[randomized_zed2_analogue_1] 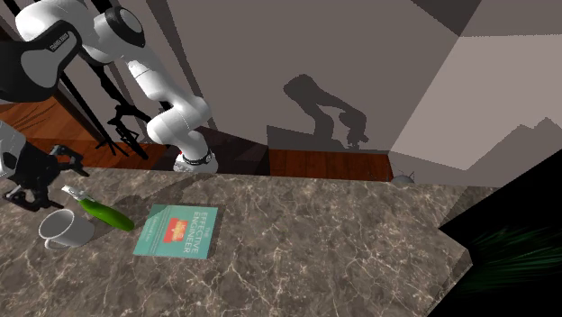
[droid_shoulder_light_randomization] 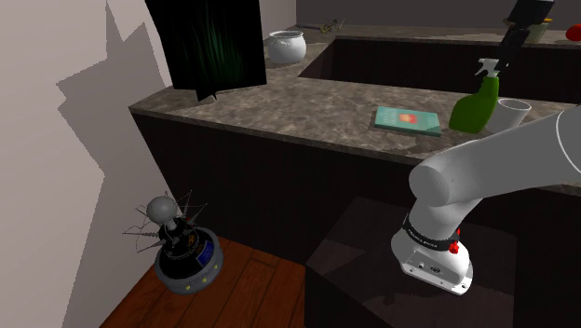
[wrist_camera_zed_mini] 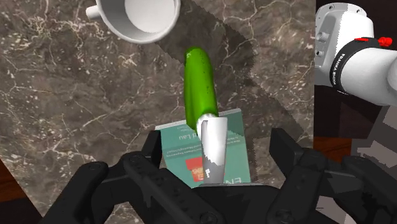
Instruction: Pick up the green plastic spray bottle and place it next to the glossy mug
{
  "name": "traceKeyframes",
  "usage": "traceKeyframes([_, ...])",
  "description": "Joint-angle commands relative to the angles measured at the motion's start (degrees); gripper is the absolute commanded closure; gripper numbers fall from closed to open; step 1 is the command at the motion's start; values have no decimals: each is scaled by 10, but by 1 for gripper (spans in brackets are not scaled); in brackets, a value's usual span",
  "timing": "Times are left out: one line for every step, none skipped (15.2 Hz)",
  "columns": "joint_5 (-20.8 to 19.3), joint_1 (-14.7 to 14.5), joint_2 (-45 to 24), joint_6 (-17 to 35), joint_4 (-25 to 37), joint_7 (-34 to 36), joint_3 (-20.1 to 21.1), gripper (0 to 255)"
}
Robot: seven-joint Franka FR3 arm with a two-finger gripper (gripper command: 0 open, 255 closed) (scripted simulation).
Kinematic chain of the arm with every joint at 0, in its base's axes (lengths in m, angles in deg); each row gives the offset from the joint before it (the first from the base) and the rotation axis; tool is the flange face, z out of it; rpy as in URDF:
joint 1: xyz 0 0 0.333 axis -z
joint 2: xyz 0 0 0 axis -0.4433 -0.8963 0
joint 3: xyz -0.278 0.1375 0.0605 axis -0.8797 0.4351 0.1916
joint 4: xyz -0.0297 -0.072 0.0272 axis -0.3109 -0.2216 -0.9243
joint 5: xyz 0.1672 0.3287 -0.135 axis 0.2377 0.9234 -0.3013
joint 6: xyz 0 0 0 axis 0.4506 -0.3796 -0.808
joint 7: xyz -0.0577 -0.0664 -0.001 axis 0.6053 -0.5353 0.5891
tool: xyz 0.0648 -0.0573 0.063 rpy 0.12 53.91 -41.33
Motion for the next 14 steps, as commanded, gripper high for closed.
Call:
traceKeyframes([0,0,0,0,0,0,0,0])
traceKeyframes([0,0,0,0,0,0,0,0])
traceKeyframes([5,-4,-8,-17,25,-4,1,0])
traceKeyframes([9,-8,-17,-33,50,-8,2,0])
traceKeyframes([14,-13,-27,-50,76,-12,2,0])
traceKeyframes([18,-17,-35,-64,98,-16,1,0])
traceKeyframes([18,-17,-35,-64,98,-16,1,0])
traceKeyframes([18,-17,-35,-64,98,-16,1,0])
traceKeyframes([18,-17,-35,-64,98,-16,1,0])
traceKeyframes([18,-17,-35,-64,98,-16,1,0])
traceKeyframes([18,-17,-35,-64,98,-16,1,0])
traceKeyframes([18,-17,-35,-64,98,-16,1,0])
traceKeyframes([18,-17,-35,-64,98,-16,1,0])
traceKeyframes([18,-17,-35,-64,98,-16,1,0])
